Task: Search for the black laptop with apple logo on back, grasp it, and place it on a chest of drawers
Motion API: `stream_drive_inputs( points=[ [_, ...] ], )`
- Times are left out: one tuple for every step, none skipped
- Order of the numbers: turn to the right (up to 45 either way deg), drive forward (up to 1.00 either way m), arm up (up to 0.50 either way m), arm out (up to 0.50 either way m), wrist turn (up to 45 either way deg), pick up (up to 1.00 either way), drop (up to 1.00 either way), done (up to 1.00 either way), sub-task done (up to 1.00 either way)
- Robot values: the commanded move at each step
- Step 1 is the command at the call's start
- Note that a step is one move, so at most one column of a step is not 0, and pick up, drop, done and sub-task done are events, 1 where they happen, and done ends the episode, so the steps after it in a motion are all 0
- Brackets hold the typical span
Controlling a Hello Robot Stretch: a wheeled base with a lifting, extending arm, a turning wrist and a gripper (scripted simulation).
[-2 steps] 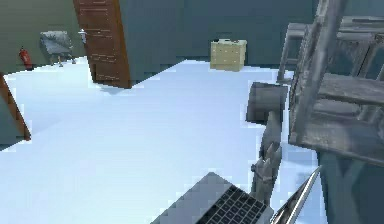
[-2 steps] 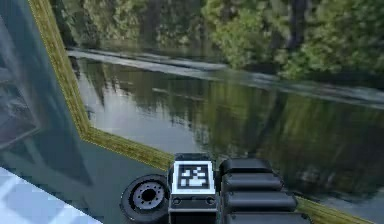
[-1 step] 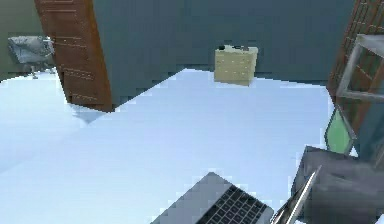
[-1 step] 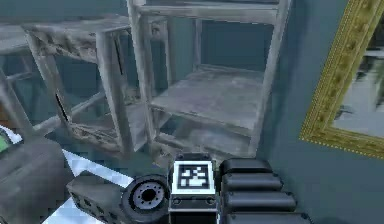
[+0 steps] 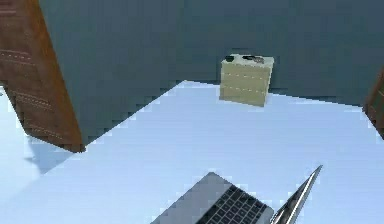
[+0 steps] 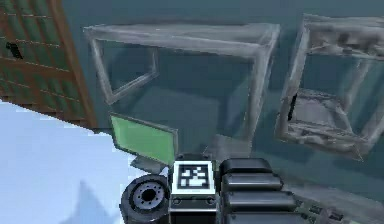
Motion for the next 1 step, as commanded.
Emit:
stream_drive_inputs(
  points=[
    [21.0,0.0,0.0,0.0,0.0,0.0,0.0,0.0,0.0]
  ],
)
